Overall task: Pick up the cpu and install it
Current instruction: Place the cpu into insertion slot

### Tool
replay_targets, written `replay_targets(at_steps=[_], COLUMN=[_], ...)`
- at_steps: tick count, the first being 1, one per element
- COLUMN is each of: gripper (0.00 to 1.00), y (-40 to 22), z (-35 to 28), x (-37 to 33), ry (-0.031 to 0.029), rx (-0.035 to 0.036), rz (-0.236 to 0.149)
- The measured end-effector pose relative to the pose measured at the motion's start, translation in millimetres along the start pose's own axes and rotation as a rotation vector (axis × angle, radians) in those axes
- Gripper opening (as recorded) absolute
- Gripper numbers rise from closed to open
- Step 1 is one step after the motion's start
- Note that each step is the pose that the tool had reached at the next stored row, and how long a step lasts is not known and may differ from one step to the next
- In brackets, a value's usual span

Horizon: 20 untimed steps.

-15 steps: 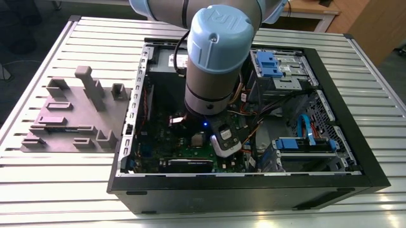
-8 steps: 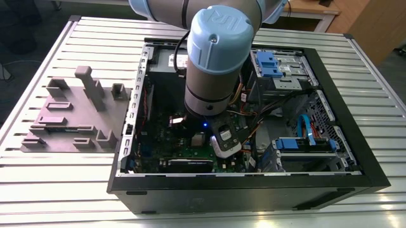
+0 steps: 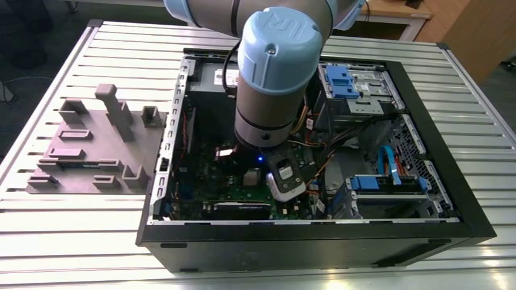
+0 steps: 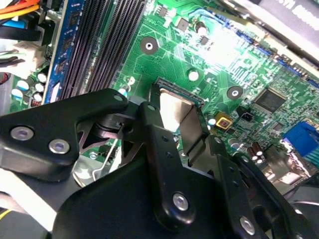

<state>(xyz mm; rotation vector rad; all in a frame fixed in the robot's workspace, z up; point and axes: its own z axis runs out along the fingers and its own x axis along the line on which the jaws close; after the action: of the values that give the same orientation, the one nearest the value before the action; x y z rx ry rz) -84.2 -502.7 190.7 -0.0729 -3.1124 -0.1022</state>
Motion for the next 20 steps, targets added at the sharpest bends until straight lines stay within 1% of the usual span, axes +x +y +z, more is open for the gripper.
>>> replay_targets(at_steps=[8,11,12,20], gripper=[0.41,0.42,0.48,0.48], y=[0.0,0.0,0.0,-0.1], z=[0.0,0.1,0.1,-1.3], x=[-0.1,-0.1,-0.1,1.3], ry=[-0.0003,-0.0002,-0.0002,-0.0001], rx=[0.0000,-0.0002,-0.0002,0.0000], rz=[0.002,0.002,0.002,0.002])
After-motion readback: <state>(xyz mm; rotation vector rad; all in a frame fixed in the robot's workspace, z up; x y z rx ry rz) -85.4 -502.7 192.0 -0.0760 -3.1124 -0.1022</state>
